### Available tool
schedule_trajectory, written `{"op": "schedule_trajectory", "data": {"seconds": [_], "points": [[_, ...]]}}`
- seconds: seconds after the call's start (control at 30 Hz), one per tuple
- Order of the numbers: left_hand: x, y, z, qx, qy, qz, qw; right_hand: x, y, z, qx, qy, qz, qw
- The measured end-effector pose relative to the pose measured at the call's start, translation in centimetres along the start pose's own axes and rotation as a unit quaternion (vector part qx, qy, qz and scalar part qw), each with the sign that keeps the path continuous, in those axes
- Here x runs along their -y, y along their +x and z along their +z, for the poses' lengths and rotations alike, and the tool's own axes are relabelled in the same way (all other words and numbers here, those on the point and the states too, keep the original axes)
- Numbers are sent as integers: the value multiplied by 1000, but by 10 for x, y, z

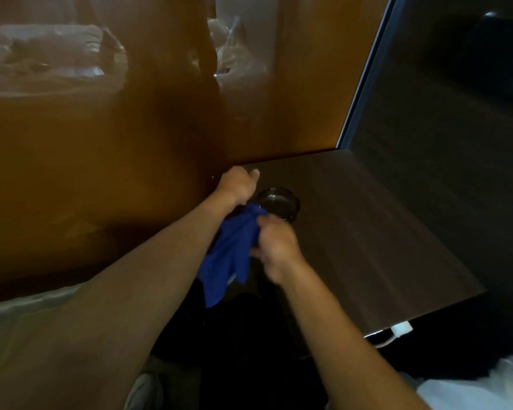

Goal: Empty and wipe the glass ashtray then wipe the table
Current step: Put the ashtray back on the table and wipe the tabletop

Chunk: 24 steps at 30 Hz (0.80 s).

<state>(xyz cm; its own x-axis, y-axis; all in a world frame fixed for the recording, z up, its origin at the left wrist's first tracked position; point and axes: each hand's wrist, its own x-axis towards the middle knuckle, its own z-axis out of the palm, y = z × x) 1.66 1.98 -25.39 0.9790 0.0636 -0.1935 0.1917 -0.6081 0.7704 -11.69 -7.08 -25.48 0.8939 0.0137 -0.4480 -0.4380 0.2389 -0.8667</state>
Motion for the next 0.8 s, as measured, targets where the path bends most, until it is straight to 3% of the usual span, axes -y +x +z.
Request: {"op": "schedule_trajectory", "data": {"seconds": [0.07, 0.13, 0.2, 0.3, 0.4, 0.47, 0.5, 0.53, 0.63, 0.73, 0.8], "points": [[8, -12, -27, -9, -70, 8, 997, 25, -10, -28, -70, 0, -88, 994], [29, -29, -52, -11, -123, -8, 992, 53, -21, -61, -168, -37, -205, 963], [59, -47, -74, -10, -168, -41, 985, 66, -27, -96, -212, -99, -277, 932], [110, -71, -89, -13, -213, -89, 973, 60, -22, -138, -203, -223, -253, 919], [155, -90, -96, -19, -227, -131, 965, 23, 2, -166, -161, -439, -144, 872], [177, -99, -99, -31, -230, -148, 961, 4, 17, -175, -131, -599, -80, 786], [187, -103, -101, -39, -234, -152, 959, 4, 16, -173, -128, -630, -59, 764], [195, -106, -103, -46, -241, -156, 957, 5, 18, -178, -128, -627, -74, 765], [216, -118, -105, -64, -280, -165, 944, 15, 19, -181, -187, -561, -135, 795], [228, -123, -103, -71, -301, -174, 935, 14, 24, -177, -250, -657, -64, 709], [234, -126, -103, -75, -309, -181, 931, 2, 34, -166, -215, -685, -35, 695]]}}
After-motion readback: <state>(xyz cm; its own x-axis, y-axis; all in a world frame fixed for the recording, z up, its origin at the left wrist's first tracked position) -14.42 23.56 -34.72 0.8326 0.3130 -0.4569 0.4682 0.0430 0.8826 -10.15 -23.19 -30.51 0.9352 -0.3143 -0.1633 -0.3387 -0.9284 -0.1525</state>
